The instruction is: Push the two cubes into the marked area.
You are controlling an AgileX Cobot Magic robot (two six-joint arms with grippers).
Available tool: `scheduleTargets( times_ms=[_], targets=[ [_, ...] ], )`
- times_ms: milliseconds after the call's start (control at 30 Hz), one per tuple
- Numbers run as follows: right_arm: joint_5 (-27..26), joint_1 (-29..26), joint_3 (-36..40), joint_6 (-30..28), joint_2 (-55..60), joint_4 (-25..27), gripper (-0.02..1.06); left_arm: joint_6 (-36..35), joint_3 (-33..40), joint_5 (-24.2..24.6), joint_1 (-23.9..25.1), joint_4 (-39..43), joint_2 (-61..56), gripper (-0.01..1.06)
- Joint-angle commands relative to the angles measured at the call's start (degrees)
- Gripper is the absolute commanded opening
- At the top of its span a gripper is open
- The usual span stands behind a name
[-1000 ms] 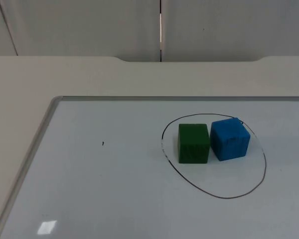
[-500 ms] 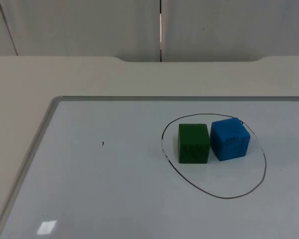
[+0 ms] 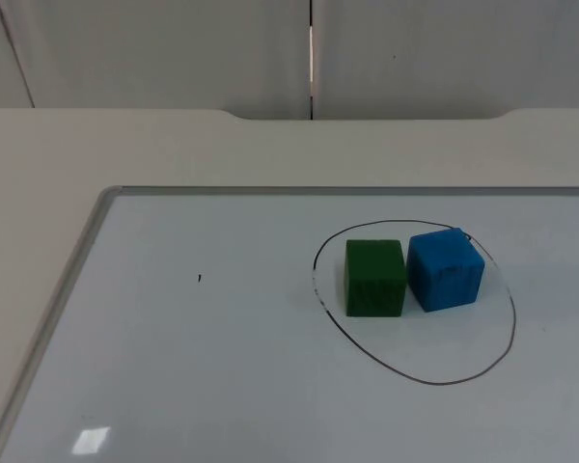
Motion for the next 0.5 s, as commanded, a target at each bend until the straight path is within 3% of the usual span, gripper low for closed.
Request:
scheduleTargets(
  times_ms=[0,100,167,333,467],
  targets=[
    [0.0,-0.2,0.1,-0.9,-0.2,0.0,1.05,-0.2,0.2,-0.6,1.5,0.7,-0.3,1.05],
    [0.0,-0.2,0.1,-0.9,-0.2,0.0,1.05,-0.2,0.2,-0.7,6.4,0.7,-0.3,1.05],
    [0.0,-0.2,0.1,-0.9,-0.2,0.0,1.05,-0.2,0.2,-0.7,7.0,0.7,-0.3,1.05],
    [0.0,-0.2,0.1,-0.9,-0.2,0.0,1.05,-0.2,0.2,-0.7,15.7,0.7,-0.3,1.05],
    [0.0,-0.2,0.1,-0.9,-0.2,0.0,1.05,-0.2,0.2,-0.7,18.7,0.7,-0.3,1.05]
  ],
)
